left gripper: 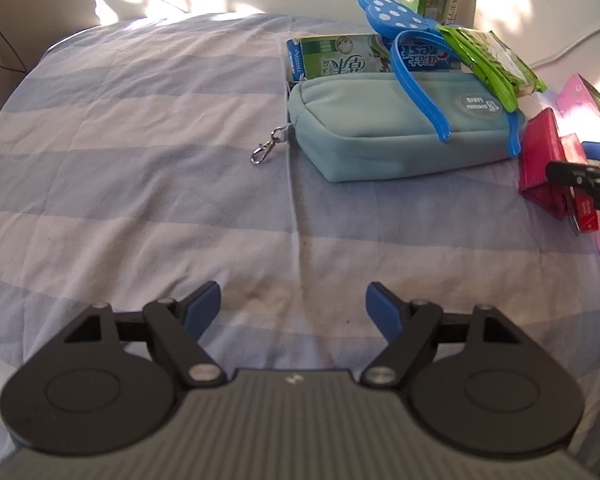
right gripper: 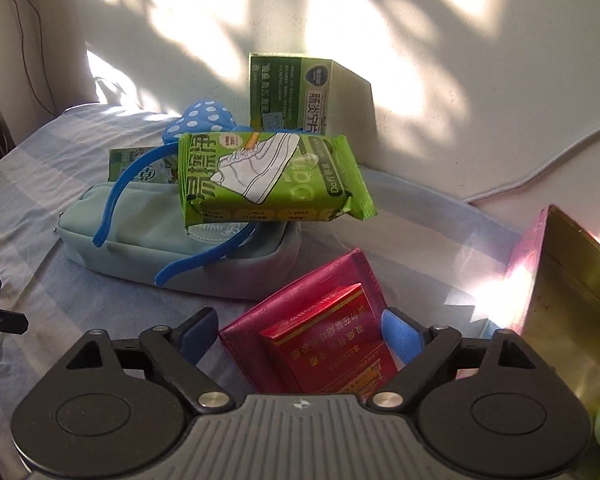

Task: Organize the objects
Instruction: 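Close the right tool on the red cigarette box and lift it, then carry the red box into the gold tin and open the right tool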

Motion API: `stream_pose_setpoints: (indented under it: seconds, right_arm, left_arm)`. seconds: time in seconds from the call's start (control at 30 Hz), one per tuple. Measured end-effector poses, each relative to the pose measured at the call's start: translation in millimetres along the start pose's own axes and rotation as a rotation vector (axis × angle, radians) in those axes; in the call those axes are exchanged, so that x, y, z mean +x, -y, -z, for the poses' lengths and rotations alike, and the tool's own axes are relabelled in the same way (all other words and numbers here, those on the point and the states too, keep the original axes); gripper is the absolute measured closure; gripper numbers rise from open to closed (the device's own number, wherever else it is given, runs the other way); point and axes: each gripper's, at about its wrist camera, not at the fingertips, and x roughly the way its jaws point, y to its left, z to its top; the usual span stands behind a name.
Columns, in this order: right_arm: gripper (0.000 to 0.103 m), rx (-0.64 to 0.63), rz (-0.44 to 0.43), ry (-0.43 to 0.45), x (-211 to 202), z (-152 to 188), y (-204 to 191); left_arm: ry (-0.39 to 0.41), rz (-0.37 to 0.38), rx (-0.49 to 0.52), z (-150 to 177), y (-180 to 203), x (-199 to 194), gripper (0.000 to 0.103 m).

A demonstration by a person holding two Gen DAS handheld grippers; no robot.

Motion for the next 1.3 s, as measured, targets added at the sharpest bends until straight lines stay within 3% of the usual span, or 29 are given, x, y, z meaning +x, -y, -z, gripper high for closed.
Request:
stream_pose_setpoints:
  seconds: [0.1,0.13,0.2,0.3,0.37,0.43,0.5,0.57,0.67,0.73,0.87,1.13,1.2,1.3]
  right_arm:
    - [0.039,-0.014,0.001,0.019,-13,6,-10]
    - [0.041,-0.02,-0.018,0.024,-20,9,-15]
    - [0.041,-0.018,-0.087,0.024,-31,14,-28]
    - [0.068,-0.065,-0.234,-0.057,-34,27,-63]
    - [0.059,-0.102,-0.288,-0.074,-37,36,-88]
    - [0.044,-0.117,-0.295,-0.052,-45,43,-100]
    - [0.046,-0.092,-0.291,-0.046,-52,48,-97]
    - [0.045,-0.066,-0.23,-0.015,-60,53,-86]
    - [0.034,-0.018,-0.157,0.032,-72,61,-64]
    - [0.024,-0.005,-0.131,0.02,-70,68,-52]
    - [0.017,0.002,-0.154,-0.033,-57,80,-39]
    - [0.01,-0.015,-0.229,-0.056,-39,86,-34]
    - [0.011,-0.049,-0.234,-0.086,-35,88,-39]
    - [0.012,-0.109,-0.233,-0.067,-36,90,-46]
  left_arm:
    - [0.001,0.004,-0.02,2,-1,-4,0.022]
    - [0.001,0.008,-0.023,3,0,-5,0.022]
    - [0.003,0.02,-0.023,5,3,-8,0.022]
    - [0.007,0.047,-0.012,6,12,-10,0.022]
    - [0.007,0.081,-0.007,5,20,-13,0.022]
    - [0.014,0.112,-0.004,5,27,-16,0.022]
    - [0.018,0.146,0.004,4,34,-19,0.023]
    - [0.02,0.195,0.014,3,43,-20,0.023]
    - [-0.003,0.291,0.017,0,60,-20,0.026]
    - [-0.036,0.356,0.014,-1,74,-16,0.028]
    - [-0.11,0.436,0.003,0,100,-5,0.03]
    - [-0.184,0.441,-0.027,7,130,13,0.04]
    - [-0.183,0.431,-0.052,9,132,16,0.048]
    - [-0.168,0.418,-0.1,10,129,16,0.051]
